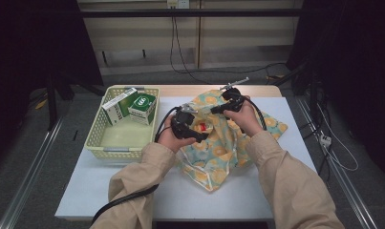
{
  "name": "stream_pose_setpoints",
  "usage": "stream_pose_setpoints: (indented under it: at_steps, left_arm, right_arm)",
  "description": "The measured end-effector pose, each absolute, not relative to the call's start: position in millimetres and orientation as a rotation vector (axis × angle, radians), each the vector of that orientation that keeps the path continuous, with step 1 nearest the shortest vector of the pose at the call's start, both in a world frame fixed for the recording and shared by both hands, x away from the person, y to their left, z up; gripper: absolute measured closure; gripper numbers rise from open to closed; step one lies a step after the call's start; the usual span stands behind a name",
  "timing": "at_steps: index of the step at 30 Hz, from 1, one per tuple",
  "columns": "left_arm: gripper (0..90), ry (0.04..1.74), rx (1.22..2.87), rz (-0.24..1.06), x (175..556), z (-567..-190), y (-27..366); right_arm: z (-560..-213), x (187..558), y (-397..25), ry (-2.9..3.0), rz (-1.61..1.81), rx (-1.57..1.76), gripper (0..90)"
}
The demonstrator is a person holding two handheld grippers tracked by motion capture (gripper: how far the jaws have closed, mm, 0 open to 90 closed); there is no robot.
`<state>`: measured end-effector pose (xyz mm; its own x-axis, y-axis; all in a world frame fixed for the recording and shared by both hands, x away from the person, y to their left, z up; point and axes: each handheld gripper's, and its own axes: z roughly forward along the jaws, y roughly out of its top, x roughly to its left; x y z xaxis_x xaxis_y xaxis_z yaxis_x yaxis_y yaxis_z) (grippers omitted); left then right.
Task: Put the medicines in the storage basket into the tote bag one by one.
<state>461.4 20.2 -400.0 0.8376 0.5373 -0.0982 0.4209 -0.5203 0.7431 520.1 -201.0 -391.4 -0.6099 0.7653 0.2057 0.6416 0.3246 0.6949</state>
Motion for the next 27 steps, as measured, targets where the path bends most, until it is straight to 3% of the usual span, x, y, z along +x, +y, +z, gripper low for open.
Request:
stream_pose_setpoints:
  at_steps: [14, 27]
  left_arm:
    - [12.2, 0.725, 2.148, 0.265, 463, -351, 74]
    - [11.7, 0.940, 2.109, 0.378, 496, -353, 154]
  right_arm:
    - [-384, 507, -199, 2.432, 1.178, 1.263, 90.0]
    - [-376, 502, -203, 2.436, 1.210, 1.229, 90.0]
